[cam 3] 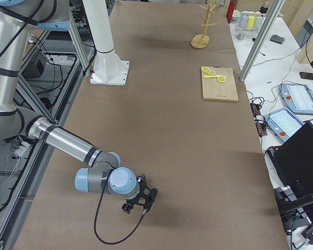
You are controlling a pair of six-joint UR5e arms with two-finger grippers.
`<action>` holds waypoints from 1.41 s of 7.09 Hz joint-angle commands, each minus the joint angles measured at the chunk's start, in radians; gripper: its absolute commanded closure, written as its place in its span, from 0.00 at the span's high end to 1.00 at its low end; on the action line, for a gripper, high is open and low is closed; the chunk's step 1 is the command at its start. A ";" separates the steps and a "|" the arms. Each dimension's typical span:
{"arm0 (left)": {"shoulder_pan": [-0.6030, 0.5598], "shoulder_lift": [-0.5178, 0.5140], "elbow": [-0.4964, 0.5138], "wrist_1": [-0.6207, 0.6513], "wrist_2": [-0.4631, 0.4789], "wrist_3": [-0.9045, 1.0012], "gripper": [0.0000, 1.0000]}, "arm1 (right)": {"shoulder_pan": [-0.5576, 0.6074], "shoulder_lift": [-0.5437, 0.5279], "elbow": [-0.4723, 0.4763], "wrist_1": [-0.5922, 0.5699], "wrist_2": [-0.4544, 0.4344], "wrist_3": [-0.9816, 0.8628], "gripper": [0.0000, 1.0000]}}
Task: Hang cup on storage rack
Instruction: 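Carry the blue HOME mug with the right gripper toward the table center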
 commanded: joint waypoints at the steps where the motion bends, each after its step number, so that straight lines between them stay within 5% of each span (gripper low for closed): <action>1: 0.000 -0.005 0.017 0.000 0.000 0.001 0.98 | -0.021 0.000 -0.003 0.003 0.010 0.002 1.00; 3: 0.000 -0.006 0.020 0.000 0.000 0.000 0.98 | -0.034 0.000 -0.021 0.003 0.033 -0.003 0.96; 4: 0.000 -0.006 0.019 0.000 0.000 -0.002 0.98 | -0.038 0.000 -0.032 0.004 0.036 -0.002 0.70; 6: 0.000 -0.008 0.019 0.000 0.000 -0.003 0.98 | -0.041 -0.001 -0.035 0.010 0.049 -0.005 0.00; 10: 0.000 -0.014 0.023 0.000 -0.025 -0.006 0.98 | -0.037 0.077 0.024 0.012 0.079 -0.014 0.00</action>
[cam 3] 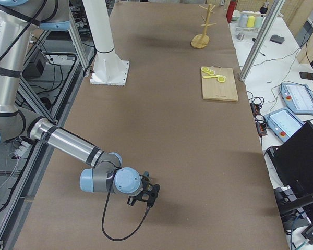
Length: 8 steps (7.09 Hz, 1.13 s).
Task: Hang cup on storage rack
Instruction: 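Carry the blue HOME mug with the right gripper toward the table center, then lower the blue mug onto the table near the cutting board with the right gripper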
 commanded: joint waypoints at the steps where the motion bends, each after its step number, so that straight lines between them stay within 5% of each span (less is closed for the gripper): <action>1: 0.000 -0.002 -0.002 0.000 -0.007 -0.003 0.98 | 0.060 0.094 0.079 -0.001 0.004 0.001 0.00; 4: 0.000 -0.011 -0.008 0.000 -0.009 -0.003 0.98 | 0.047 0.369 0.121 -0.012 -0.013 -0.010 0.00; 8: 0.000 -0.020 -0.015 0.000 -0.019 -0.003 0.98 | -0.297 0.782 0.117 -0.012 -0.031 0.028 0.00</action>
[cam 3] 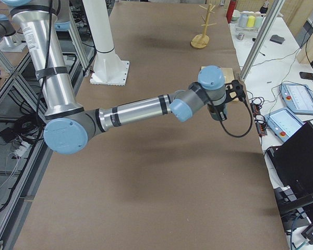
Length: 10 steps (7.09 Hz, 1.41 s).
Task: Hang cup on storage rack
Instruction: 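Lower the blue mug onto the table near the cutting board with the right gripper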
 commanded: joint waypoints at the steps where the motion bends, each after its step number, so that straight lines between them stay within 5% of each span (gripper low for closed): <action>1: 0.000 -0.005 -0.003 0.000 -0.045 0.000 0.98 | -0.272 0.201 0.009 0.002 -0.057 0.045 0.00; 5: 0.000 -0.012 -0.003 0.001 -0.057 0.000 0.98 | -0.681 0.231 0.086 0.002 -0.362 0.027 0.00; 8: -0.002 -0.006 -0.001 0.001 -0.076 0.000 0.98 | -0.749 0.321 0.086 -0.234 -0.445 -0.067 0.00; 10: 0.000 -0.006 0.002 0.001 -0.076 0.000 0.98 | -0.825 0.345 0.086 -0.280 -0.551 -0.067 0.00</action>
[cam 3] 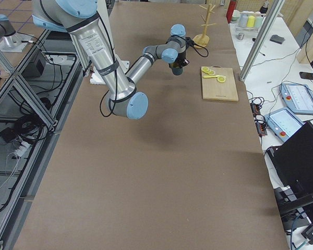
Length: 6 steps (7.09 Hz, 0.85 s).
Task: Hang cup on storage rack
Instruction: 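Lower the blue mug onto the table near the cutting board with the right gripper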
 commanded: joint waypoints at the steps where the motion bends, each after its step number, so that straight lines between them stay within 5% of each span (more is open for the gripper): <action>1: 0.001 0.000 0.003 0.001 0.000 0.000 0.98 | -0.073 0.015 -0.003 -0.035 -0.086 -0.003 0.00; 6: -0.001 0.002 0.010 0.001 0.000 0.000 0.98 | -0.155 0.055 -0.015 -0.085 -0.156 -0.003 0.00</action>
